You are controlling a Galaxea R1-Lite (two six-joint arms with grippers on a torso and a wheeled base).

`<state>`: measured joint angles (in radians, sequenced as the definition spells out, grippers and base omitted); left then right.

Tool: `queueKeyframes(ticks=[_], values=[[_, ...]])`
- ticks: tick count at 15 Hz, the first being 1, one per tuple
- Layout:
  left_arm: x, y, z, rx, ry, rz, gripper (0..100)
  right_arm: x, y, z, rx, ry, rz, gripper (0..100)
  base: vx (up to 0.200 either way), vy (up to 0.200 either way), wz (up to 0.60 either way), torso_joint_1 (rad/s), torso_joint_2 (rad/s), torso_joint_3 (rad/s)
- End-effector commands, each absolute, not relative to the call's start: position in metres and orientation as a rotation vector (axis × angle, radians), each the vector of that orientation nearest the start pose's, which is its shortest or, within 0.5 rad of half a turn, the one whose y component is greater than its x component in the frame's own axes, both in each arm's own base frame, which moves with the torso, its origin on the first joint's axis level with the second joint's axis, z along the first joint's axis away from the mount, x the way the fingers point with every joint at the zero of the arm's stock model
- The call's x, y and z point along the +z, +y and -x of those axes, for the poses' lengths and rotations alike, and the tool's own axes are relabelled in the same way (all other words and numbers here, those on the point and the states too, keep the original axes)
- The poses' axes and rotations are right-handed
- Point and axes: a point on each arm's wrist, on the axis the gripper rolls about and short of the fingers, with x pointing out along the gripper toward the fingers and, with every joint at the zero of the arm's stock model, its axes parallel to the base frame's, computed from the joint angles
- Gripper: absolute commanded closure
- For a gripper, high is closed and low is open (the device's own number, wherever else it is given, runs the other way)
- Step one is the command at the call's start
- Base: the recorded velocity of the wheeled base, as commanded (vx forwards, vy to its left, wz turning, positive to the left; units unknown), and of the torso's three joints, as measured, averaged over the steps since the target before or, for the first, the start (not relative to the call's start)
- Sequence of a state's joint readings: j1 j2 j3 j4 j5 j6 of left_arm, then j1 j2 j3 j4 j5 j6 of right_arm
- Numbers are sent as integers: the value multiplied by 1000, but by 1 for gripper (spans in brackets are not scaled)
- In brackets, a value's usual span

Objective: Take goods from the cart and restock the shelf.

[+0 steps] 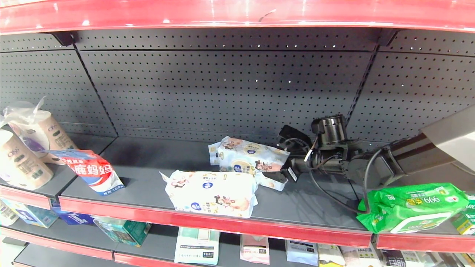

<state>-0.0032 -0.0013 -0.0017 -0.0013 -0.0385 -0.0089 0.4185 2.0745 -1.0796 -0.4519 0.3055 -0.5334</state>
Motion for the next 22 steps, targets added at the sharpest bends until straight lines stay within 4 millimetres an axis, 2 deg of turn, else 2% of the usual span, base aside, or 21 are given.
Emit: queueKeyframes(ticks=[1,7,12,22], values=[[76,-1,23,-41,-3,9,0,106,163,-354,830,350,527,0,0,0,0,0,0,0],[76,-1,23,-41,-3,9,0,103,149,-336,735,425,522,0,0,0,0,0,0,0],[76,-1,23,-41,-3,9,0,111,149,-341,597,442,473,0,0,0,0,0,0,0],[76,-1,23,-41,-3,9,0,108,144,-346,463,473,462,0,0,0,0,0,0,0]])
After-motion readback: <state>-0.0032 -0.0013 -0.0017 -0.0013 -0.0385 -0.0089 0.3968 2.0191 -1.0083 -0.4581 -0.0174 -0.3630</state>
